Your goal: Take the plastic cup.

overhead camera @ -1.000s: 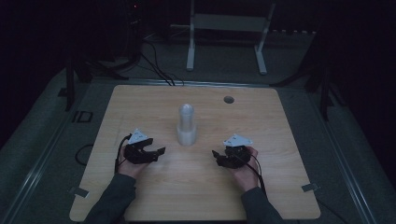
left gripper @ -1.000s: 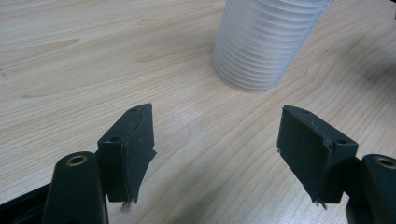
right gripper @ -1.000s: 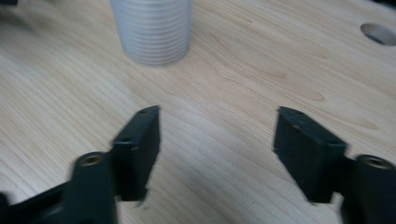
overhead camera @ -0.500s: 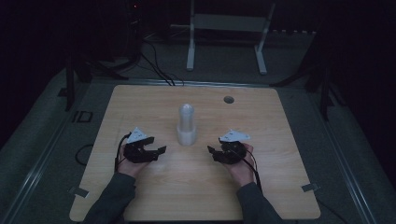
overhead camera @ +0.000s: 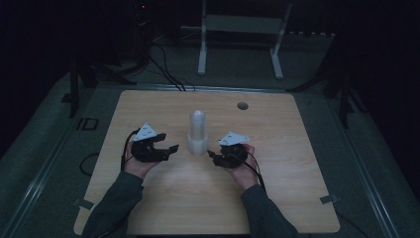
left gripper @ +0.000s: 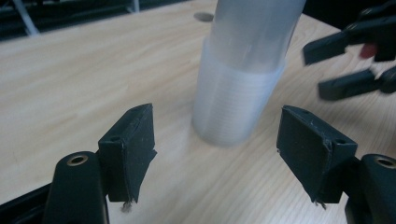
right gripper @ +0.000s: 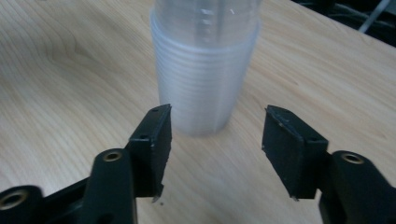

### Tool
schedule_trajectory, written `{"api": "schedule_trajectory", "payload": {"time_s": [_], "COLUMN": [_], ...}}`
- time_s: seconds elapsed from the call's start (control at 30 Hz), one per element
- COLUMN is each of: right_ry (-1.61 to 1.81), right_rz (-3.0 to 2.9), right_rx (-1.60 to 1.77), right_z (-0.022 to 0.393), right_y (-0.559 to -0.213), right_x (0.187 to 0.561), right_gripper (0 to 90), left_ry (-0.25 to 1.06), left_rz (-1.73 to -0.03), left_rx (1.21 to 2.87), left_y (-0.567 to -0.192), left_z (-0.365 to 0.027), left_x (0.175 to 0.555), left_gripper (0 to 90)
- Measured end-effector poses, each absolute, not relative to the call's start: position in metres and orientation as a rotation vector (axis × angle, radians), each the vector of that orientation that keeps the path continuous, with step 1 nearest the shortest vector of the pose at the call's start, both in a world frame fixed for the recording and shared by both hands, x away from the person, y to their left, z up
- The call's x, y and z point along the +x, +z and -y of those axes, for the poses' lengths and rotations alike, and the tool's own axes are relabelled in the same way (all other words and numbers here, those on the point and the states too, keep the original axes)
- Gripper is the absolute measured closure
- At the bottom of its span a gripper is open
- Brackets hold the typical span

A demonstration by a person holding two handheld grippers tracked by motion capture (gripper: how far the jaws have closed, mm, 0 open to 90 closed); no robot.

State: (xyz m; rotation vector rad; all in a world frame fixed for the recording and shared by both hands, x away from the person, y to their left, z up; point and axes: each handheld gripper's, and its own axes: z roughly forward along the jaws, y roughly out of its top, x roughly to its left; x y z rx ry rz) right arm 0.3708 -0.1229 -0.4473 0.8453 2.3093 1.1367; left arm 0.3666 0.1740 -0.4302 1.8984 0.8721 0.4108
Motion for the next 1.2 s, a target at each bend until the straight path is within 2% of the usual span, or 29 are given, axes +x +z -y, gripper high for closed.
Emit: {"api": "schedule_trajectory", "payload": {"time_s": [0.1,0.2,0.5,1.2], "right_ry": [1.136,1.143,1.205,1.257], "right_rz": [-2.310,-2.307,-2.322,-2.304], "right_rx": [0.833,0.828,0.839,0.857], "right_z": [0.116,0.111,0.103,0.101], "right_y": [-0.446,-0.445,-0.448,-0.451], "right_x": [0.375,0.380,0.393,0.400], "right_gripper": [38.1,30.8,22.8,20.8], "left_ry": [0.426,0.435,0.437,0.459], "left_rz": [-0.839,-0.815,-0.767,-0.722], "left_rx": [1.912,1.922,1.937,1.921], "left_y": [-0.420,-0.412,-0.397,-0.379], "left_z": [-0.166,-0.160,-0.142,-0.113], "left_x": [0.371,0.374,0.385,0.405], "left_gripper": [27.8,27.6,25.9,25.1]}}
